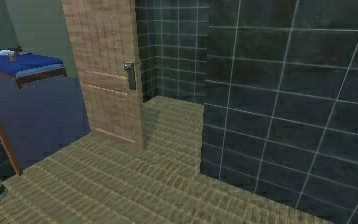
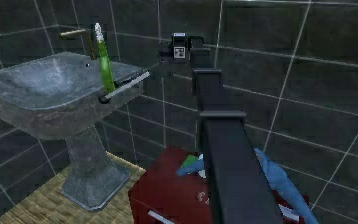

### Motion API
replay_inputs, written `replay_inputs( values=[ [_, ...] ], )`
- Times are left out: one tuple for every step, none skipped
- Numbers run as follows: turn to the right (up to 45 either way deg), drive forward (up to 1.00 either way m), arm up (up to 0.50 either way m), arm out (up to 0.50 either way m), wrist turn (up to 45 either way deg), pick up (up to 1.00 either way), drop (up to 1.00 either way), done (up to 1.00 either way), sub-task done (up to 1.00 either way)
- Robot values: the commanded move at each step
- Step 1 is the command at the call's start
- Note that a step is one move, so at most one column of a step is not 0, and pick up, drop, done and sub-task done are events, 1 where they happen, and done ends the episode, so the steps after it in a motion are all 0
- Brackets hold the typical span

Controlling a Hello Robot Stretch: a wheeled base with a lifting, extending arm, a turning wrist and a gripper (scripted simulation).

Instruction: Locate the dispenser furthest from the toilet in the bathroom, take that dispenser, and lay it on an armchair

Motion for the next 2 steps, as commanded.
replay_inputs(
  values=[
    [0.0,0.0,0.0,0.0,-45.0,0.0,0.0,0.0,0.0],
    [0.0,0.0,0.0,0.0,-6.0,0.0,0.0,0.0,0.0]
  ],
)
